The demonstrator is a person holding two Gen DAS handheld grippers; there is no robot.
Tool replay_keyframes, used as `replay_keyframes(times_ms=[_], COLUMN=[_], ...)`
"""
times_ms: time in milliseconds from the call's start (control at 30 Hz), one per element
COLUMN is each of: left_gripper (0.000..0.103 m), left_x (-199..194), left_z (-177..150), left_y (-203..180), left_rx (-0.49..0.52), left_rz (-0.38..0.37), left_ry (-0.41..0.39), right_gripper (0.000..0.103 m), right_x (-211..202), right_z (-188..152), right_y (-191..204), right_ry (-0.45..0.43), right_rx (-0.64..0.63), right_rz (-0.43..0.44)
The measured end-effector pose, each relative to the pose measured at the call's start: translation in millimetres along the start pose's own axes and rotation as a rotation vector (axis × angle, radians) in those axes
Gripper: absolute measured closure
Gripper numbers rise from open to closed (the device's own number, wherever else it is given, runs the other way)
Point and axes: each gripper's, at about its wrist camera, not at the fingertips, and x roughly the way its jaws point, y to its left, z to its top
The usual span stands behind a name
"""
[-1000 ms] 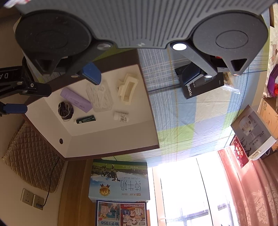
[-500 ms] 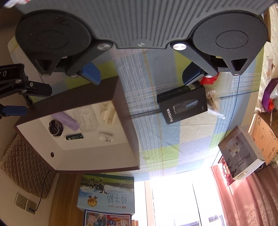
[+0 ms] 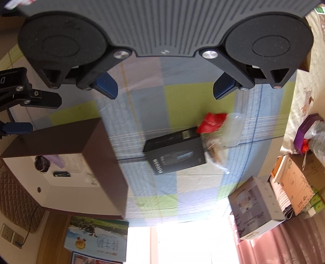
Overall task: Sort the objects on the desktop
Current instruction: 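Move both tools back from the box toward the red packet and clear cup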
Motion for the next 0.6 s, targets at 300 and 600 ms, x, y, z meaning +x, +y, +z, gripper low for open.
replay_keyframes(times_ms=[300,600], left_gripper=[0.005,0.006], left_x=[5.2,16.3], left_z=[-17.4,-23.2], left_y=[64.2,120.3], left_rx=[-0.065,-0.090], left_rz=[0.046,0.088], left_ry=[0.011,0.006], right_gripper=[0.002,0.003], right_x=[30.4,71.2], right_z=[5.3,23.0], right_y=[49.5,97.9], right_ry=[-0.020,-0.096], right_rx=[-0.018,-0.097], right_rz=[0.053,0.135])
